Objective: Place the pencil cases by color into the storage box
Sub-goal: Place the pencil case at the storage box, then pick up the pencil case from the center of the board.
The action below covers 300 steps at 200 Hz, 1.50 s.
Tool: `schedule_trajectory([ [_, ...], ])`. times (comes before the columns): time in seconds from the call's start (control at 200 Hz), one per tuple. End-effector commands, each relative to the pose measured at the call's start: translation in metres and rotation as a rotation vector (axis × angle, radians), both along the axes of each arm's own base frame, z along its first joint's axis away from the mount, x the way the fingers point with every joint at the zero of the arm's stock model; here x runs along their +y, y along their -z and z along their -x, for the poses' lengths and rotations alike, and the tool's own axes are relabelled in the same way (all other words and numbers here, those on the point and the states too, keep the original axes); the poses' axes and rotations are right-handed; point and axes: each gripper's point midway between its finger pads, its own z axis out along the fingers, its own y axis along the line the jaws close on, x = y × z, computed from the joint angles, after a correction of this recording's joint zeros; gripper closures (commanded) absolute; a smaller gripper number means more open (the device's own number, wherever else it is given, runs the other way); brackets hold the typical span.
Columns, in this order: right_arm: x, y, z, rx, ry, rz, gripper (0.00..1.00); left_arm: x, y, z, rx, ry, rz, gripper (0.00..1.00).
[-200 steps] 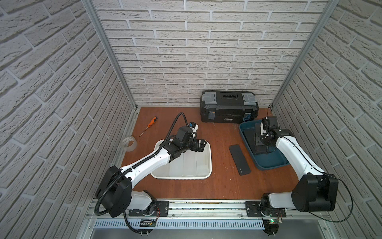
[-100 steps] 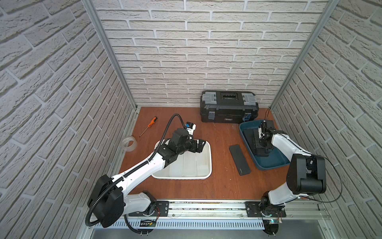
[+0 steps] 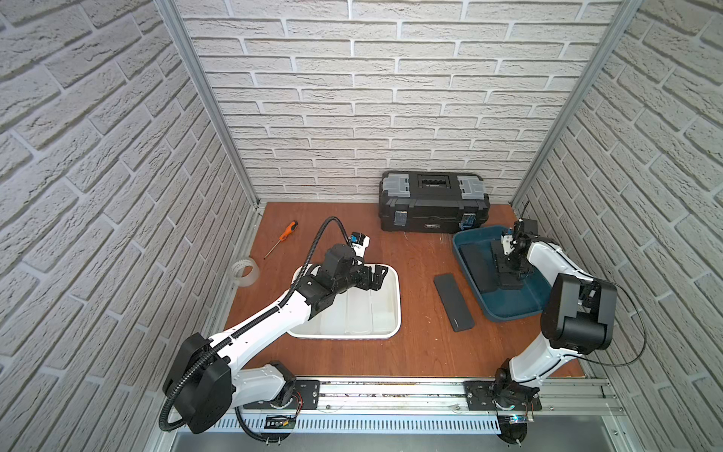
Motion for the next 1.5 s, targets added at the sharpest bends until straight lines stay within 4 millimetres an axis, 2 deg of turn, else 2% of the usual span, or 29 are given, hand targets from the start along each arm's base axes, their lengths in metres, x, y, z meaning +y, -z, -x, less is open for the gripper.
schedule_trajectory([
  [0.0, -0.008, -0.012, -0.008, -0.004, -0.019, 0.028, 0.30, 0.003, -0.010, -0.005, -0.055, -0.006, 0.015, 0.02],
  [0.13, -0.017, -0.008, -0.014, 0.014, -0.022, 0.062, 0.29, 0.005, -0.008, -0.005, -0.058, -0.011, 0.013, 0.02],
  [0.595, -0.020, 0.022, -0.030, 0.019, -0.015, 0.047, 0.29, 0.001, -0.001, -0.008, -0.041, -0.003, 0.016, 0.02],
  [0.82, -0.019, 0.038, -0.031, 0.049, -0.008, 0.024, 0.24, -0.004, -0.002, -0.006, -0.035, 0.017, 0.023, 0.02],
  [0.96, -0.023, 0.039, -0.029, 0.064, 0.009, 0.039, 0.19, -0.003, -0.002, -0.004, -0.035, 0.017, 0.026, 0.02],
  [1.06, -0.027, 0.031, -0.032, 0.038, 0.049, 0.057, 0.17, -0.003, -0.004, -0.005, -0.039, 0.020, 0.031, 0.02],
  [1.14, -0.030, 0.015, -0.036, -0.014, 0.109, 0.069, 0.16, -0.004, -0.004, -0.005, -0.044, 0.021, 0.034, 0.02],
  [1.335, -0.035, -0.049, -0.034, -0.193, 0.272, 0.161, 0.15, -0.006, -0.003, -0.006, -0.040, 0.029, 0.034, 0.02],
  [1.435, -0.019, -0.078, -0.035, -0.266, 0.277, 0.208, 0.15, -0.006, -0.002, -0.006, -0.039, 0.029, 0.030, 0.02],
  [1.495, -0.002, -0.092, -0.038, -0.300, 0.244, 0.214, 0.15, -0.005, -0.003, -0.006, -0.041, 0.025, 0.029, 0.02],
])
